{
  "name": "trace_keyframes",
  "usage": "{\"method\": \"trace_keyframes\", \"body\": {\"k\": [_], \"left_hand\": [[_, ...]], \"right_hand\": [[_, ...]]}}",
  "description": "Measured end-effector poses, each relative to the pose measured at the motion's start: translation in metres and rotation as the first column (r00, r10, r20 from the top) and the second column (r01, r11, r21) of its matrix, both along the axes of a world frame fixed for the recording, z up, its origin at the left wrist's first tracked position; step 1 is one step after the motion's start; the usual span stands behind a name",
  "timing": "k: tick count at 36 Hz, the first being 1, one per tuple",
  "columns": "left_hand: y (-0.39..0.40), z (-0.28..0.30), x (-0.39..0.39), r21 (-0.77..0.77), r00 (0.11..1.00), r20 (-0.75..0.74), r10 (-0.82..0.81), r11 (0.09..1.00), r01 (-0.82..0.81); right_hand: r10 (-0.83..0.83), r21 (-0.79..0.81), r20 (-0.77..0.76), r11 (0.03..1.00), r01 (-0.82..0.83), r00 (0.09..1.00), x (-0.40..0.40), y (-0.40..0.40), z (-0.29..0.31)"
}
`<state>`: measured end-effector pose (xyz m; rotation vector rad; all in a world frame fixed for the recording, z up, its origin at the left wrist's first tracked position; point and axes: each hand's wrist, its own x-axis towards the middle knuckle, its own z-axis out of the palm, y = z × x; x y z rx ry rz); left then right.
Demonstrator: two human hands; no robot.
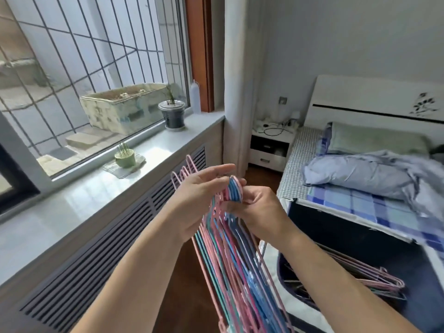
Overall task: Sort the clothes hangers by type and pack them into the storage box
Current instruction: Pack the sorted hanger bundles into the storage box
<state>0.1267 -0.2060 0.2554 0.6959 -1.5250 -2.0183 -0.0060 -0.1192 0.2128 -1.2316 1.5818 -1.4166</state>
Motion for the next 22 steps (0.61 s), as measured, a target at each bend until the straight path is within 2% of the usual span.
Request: {"method": "trace_keyframes", "body": {"k": [9,13,19,22], "left_hand": [[-0.002,-0.003,-0.012,0.095,0.992,-0.06,-0.11,0.989,0.116],[0.0,-0.008,-0.015,0.089,0.989,-0.04,-0.14,0.986,0.144],[-0.002,-0.019,-0.021,0.029,0.999,-0.007,-0.035,0.999,0.035],[-0.01,-0.023,-0.015,0.076,0.998,-0.064,0.024,0.997,-0.02]], "right_hand": [[-0.059,-0.102,0.255,0.991,0.088,0.965,0.003,0.013,-0.004],[-0.08,-0.081,0.218,0.992,0.1,0.973,0.0,0.019,-0.002],[-0.175,-0.111,0.138,0.975,0.191,0.975,-0.007,0.022,-0.005],[-0.238,-0.125,0.326,0.948,0.291,0.915,-0.032,0.025,-0.002]]}}
